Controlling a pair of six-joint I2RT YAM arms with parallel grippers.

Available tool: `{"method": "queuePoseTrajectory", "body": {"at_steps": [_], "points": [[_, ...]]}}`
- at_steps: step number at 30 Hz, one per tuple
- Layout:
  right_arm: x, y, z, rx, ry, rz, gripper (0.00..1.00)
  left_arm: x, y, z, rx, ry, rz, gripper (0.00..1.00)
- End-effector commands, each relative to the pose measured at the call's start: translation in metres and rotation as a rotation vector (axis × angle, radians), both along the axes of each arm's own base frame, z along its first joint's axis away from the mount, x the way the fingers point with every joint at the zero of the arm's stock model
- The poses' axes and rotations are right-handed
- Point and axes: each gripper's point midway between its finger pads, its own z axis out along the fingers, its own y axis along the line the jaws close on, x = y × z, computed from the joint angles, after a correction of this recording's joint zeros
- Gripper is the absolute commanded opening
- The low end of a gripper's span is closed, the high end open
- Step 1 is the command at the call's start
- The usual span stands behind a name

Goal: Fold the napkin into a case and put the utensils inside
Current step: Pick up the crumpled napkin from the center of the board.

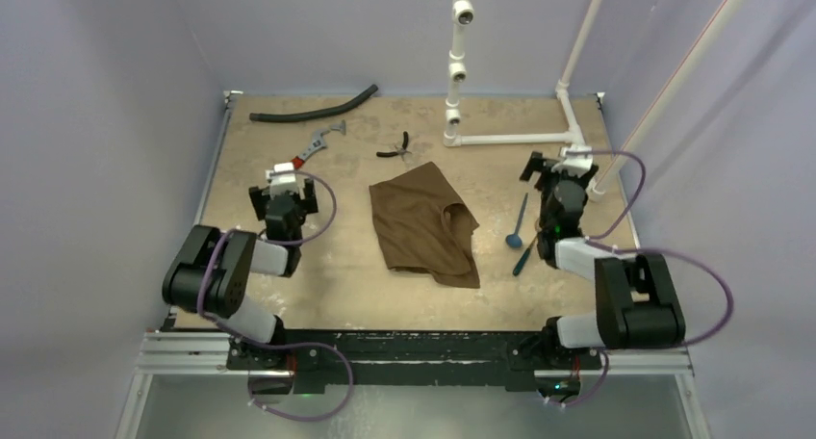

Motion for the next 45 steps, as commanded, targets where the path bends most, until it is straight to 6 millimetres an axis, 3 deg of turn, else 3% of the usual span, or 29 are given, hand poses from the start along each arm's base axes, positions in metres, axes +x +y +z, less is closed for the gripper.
{"method": "queuePoseTrajectory", "body": {"at_steps": [1, 4, 5, 7, 8, 10, 12, 15, 20, 26, 35, 42, 45], "points": [[0.012, -0.002, 0.069, 0.115, 0.017, -0.053, 0.98, 0.031, -0.019, 0.053, 0.068, 0.099, -0.139, 0.99], [0.006, 0.019, 0.097, 0.373, -0.071, 0.026, 0.98, 0.032, -0.034, 0.061, 0.116, 0.253, -0.261, 0.99], [0.003, 0.024, 0.1, 0.512, -0.068, 0.023, 0.98, 0.03, -0.036, 0.066, 0.124, 0.282, -0.282, 0.99], [0.002, 0.048, 0.108, 0.6, -0.024, 0.142, 0.98, 0.026, -0.038, 0.072, 0.136, 0.335, -0.316, 0.99], [0.003, 0.06, 0.119, 0.575, -0.028, 0.216, 0.98, 0.025, -0.041, 0.078, 0.135, 0.349, -0.334, 0.99], [-0.002, 0.107, 0.124, 0.513, 0.035, 0.388, 0.98, 0.016, -0.047, 0.082, 0.116, 0.405, -0.374, 0.99], [-0.014, 0.146, 0.113, 0.381, 0.13, 0.391, 0.98, 0.01, -0.056, 0.09, 0.077, 0.425, -0.417, 0.99], [-0.04, 0.181, 0.091, 0.272, 0.238, 0.386, 0.98, 0.006, -0.068, 0.101, 0.035, 0.448, -0.477, 0.99], [-0.086, 0.206, 0.06, 0.242, 0.355, 0.439, 0.98, -0.003, -0.086, 0.111, 0.007, 0.486, -0.587, 0.99], [-0.129, 0.235, 0.014, 0.158, 0.537, 0.529, 0.98, -0.009, -0.09, 0.105, 0.01, 0.521, -0.634, 0.99], [-0.154, 0.253, -0.024, 0.125, 0.676, 0.648, 0.92, -0.019, -0.094, 0.092, 0.018, 0.57, -0.681, 0.99], [-0.174, 0.264, -0.038, 0.168, 0.745, 0.742, 0.79, -0.027, -0.094, 0.082, 0.033, 0.596, -0.714, 0.99], [-0.174, 0.255, -0.049, 0.154, 0.768, 0.697, 0.75, -0.03, -0.093, 0.08, 0.045, 0.6, -0.718, 0.99]]}}
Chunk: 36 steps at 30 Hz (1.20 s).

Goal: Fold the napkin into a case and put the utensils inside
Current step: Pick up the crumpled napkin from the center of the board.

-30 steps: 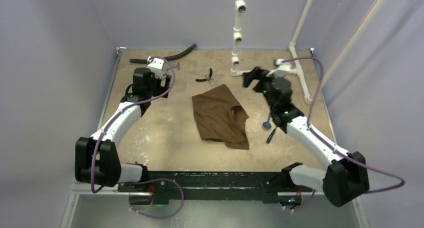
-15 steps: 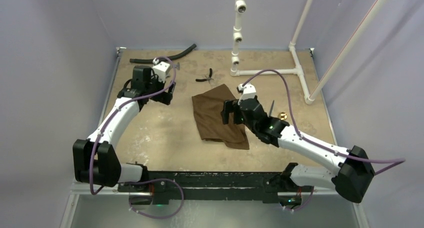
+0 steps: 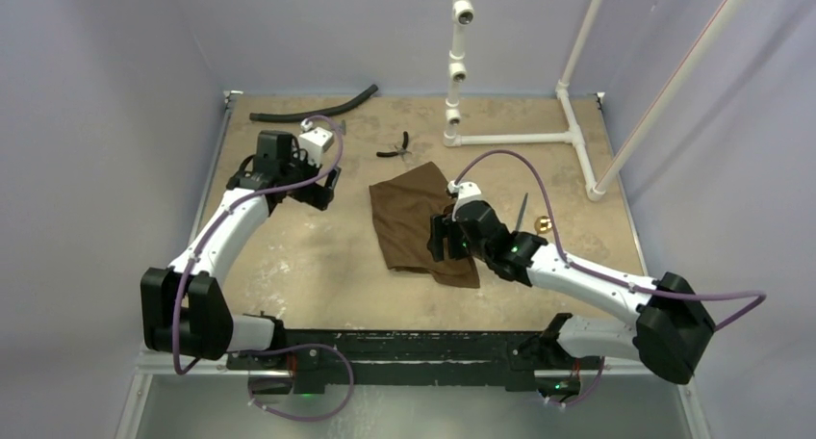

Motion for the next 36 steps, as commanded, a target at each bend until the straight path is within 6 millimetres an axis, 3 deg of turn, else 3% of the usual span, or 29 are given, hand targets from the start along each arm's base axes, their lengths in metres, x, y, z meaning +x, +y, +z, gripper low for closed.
{"method": "queuePoseTrajectory", "body": {"at_steps": [1, 8, 11, 15, 19, 21, 23, 30, 36], "points": [[-0.008, -0.004, -0.011, -0.004, 0.033, -0.007, 0.77, -0.006, 0.001, 0.0, 0.015, -0.011, -0.047, 0.99], [0.003, -0.018, -0.029, -0.068, 0.052, -0.106, 0.77, -0.01, -0.001, 0.001, 0.02, -0.01, -0.076, 0.99], [0.003, -0.016, -0.038, -0.076, 0.071, -0.107, 0.72, -0.011, -0.001, 0.0, 0.022, -0.007, -0.085, 0.98], [-0.001, -0.011, -0.043, -0.053, 0.09, -0.095, 0.5, -0.012, -0.003, -0.003, 0.02, 0.003, -0.103, 0.98], [0.001, -0.009, -0.038, -0.039, 0.09, -0.098, 0.21, -0.016, -0.01, -0.006, 0.023, 0.007, -0.142, 0.98], [0.009, 0.0, -0.013, 0.006, 0.048, -0.096, 0.09, -0.019, -0.018, -0.006, 0.033, 0.002, -0.172, 0.97], [0.026, 0.011, 0.027, 0.048, -0.034, -0.089, 0.0, -0.022, -0.03, -0.005, 0.055, -0.006, -0.208, 0.97], [0.061, 0.051, 0.166, 0.197, -0.191, -0.056, 0.0, -0.038, -0.071, 0.007, 0.062, -0.051, -0.315, 0.97], [0.071, 0.071, 0.225, 0.294, -0.248, -0.03, 0.0, -0.046, -0.09, 0.036, 0.023, -0.13, -0.372, 0.99]]}}
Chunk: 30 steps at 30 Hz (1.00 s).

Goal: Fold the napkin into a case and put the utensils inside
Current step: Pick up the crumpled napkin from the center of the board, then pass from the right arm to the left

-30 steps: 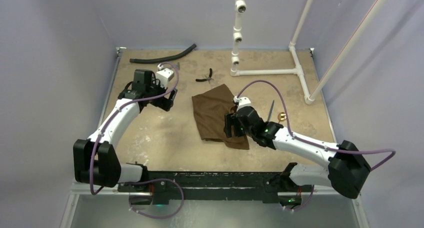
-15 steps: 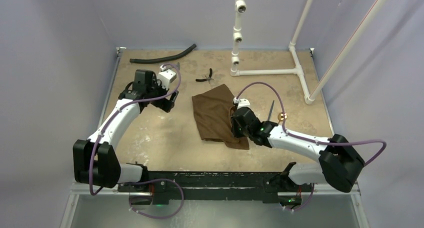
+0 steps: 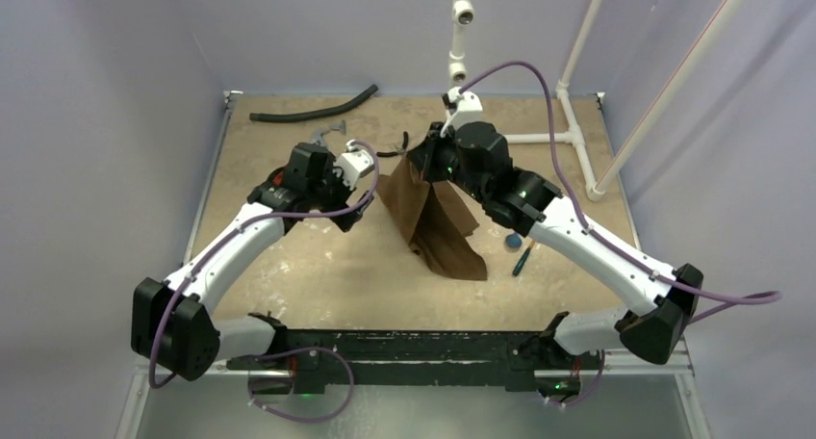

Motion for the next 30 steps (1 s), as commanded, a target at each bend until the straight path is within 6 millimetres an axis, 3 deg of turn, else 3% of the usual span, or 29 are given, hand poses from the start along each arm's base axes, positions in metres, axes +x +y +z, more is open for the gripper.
{"method": "queuePoseTrajectory", "body": {"at_steps": [1, 13, 20, 25, 30], "points": [[0.005, 0.009, 0.024, 0.015, -0.016, 0.019, 0.0, -0.004, -0.018, 0.043, -0.07, -0.117, -0.054, 0.99], [0.009, 0.03, 0.068, 0.188, 0.005, 0.023, 0.0, 0.001, -0.041, 0.146, -0.29, -0.249, 0.011, 0.99], [-0.005, 0.041, 0.094, 0.295, -0.001, 0.095, 0.0, -0.024, -0.059, 0.161, -0.423, -0.248, -0.061, 0.99], [-0.006, 0.045, 0.094, 0.317, 0.009, 0.084, 0.0, -0.037, -0.063, 0.185, -0.501, -0.298, -0.071, 0.99], [-0.005, 0.055, 0.083, 0.344, 0.022, 0.049, 0.0, -0.051, -0.071, 0.178, -0.589, -0.184, -0.031, 0.99]]}}
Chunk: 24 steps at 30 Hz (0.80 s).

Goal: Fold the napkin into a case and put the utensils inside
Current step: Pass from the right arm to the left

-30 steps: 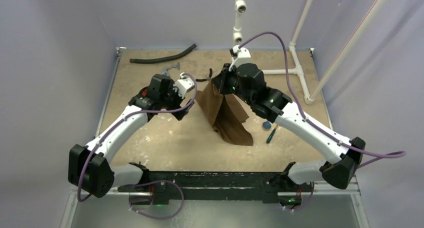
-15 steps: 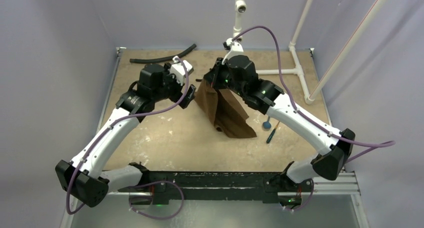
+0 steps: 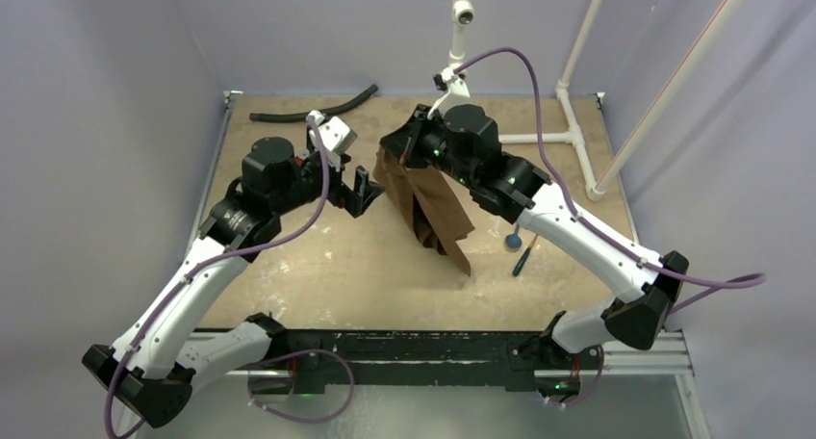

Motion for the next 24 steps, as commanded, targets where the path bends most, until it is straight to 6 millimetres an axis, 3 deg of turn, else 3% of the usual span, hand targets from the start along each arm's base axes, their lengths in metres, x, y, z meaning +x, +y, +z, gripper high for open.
{"method": "queuePoseTrajectory", "body": {"at_steps": [1, 4, 7, 14, 21, 24], "points": [[-0.002, 0.013, 0.022, 0.107, -0.034, -0.033, 0.0, -0.011, -0.013, -0.001, -0.122, 0.101, -0.009, 0.99], [-0.002, 0.027, 0.009, 0.091, -0.025, -0.054, 0.0, -0.008, -0.019, -0.007, -0.163, 0.17, 0.005, 0.99], [0.001, 0.033, -0.001, 0.074, -0.019, -0.081, 0.0, -0.01, -0.023, 0.0, -0.2, 0.191, -0.005, 0.95], [0.0, 0.04, -0.006, 0.094, -0.018, -0.068, 0.0, -0.009, -0.01, 0.012, -0.194, 0.13, 0.051, 0.8], [-0.008, 0.047, -0.006, 0.114, -0.009, -0.019, 0.0, 0.012, 0.004, -0.008, -0.085, 0.105, 0.146, 0.54], [-0.01, 0.047, -0.006, 0.113, -0.01, -0.009, 0.0, 0.016, 0.001, -0.002, -0.096, 0.087, 0.144, 0.46]]}}
